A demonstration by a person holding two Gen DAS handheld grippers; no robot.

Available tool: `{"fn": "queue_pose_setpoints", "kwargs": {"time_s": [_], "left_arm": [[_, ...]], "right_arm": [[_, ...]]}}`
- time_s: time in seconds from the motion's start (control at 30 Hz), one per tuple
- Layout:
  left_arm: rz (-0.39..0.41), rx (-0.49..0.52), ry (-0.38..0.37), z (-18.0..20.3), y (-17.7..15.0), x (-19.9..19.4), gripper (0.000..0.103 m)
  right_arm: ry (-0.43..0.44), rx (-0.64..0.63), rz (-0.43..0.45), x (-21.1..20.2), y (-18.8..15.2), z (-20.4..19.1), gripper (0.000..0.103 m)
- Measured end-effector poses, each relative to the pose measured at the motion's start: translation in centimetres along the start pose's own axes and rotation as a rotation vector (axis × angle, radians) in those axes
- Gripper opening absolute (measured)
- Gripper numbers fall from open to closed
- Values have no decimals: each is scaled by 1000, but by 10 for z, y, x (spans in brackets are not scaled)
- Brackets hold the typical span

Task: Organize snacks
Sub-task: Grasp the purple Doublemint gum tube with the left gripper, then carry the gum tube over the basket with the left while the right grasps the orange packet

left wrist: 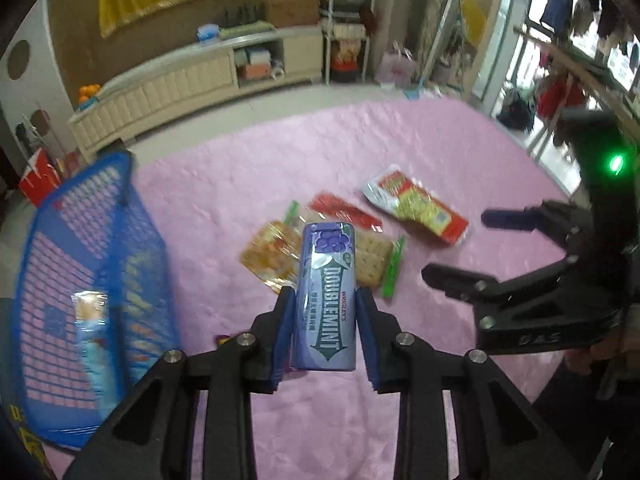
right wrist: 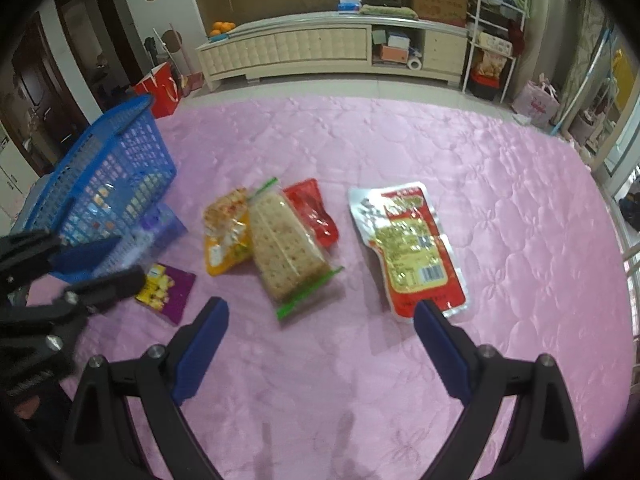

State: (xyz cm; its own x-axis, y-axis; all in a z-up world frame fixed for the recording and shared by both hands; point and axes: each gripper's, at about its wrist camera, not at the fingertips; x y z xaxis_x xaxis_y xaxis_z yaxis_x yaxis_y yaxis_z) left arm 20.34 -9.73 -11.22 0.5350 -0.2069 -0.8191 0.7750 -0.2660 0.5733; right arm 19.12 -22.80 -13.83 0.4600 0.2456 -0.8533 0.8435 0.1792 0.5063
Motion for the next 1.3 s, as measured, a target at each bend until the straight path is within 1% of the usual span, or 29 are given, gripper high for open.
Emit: {"fn": "queue_pose_setpoints", "kwargs": {"time_s": [0.1, 0.2, 0.33, 0.47, 0.57, 0.67, 0.77, 0.8, 0.83, 0.87, 0.93, 0.97, 1.03, 1.07, 1.17, 1.23, 1.3], "left_arm": [[44, -23, 25, -19, 2, -23, 29], [75, -58, 72, -39, -2, -39, 29], [99, -124, 126, -72, -7, -48, 29], [87, -194, 195, -106, -12, -49, 29], [78, -227, 239, -124, -11, -45, 29], [59, -287, 229, -143, -12, -35, 29], [27, -299, 236, -153, -12, -19, 29], [16, -298, 241, -158, -13, -14, 29], [2, -302, 244, -162, -12, -8, 29], [-10, -307, 243, -165, -12, -4, 29], [-39, -322, 242, -172, -14, 6, 29], [-46, -323, 242, -175, -15, 8, 29], [-57, -323, 247, -178, -17, 14, 29], [-62, -325, 246, -180, -18, 17, 29], [-74, -340, 239, -183, -22, 21, 29], [-78, -342, 234, -183, -24, 23, 29], [-84, -341, 238, -181, -25, 25, 29]], "right_arm": [[7, -25, -1, 1, 6, -15, 96], [21, -60, -2, 5, 14, -32, 96], [33, -101, -20, 17, 23, -54, 96], [31, -143, -54, 39, 30, -70, 96], [21, -168, -77, 56, 34, -78, 96], [9, -194, -106, 76, 37, -86, 96], [-11, -241, -123, 93, 41, -94, 95], [-28, -258, -129, 99, 42, -95, 93], [-48, -272, -142, 109, 44, -96, 88], [-57, -275, -157, 115, 44, -95, 87], [-55, -269, -195, 130, 45, -92, 82], [-56, -271, -207, 136, 45, -92, 81], [-92, -310, -186, 140, 45, -96, 81], [-106, -331, -193, 144, 45, -98, 81], [-127, -390, -183, 148, 43, -106, 80], [-118, -432, -179, 148, 40, -114, 67], [-115, -472, -182, 146, 38, -119, 59]]}}
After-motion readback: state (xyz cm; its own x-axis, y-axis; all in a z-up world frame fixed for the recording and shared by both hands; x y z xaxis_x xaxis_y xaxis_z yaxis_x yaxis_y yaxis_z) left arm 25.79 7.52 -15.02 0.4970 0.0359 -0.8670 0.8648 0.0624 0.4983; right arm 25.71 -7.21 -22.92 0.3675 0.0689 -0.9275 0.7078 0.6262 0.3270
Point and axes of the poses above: each gripper's, at about its wrist camera, not at the fingertips, and x roughly the way its jaws point, z to its right, y to its top, and after that the axes turned 3 degrees about x, right-handed
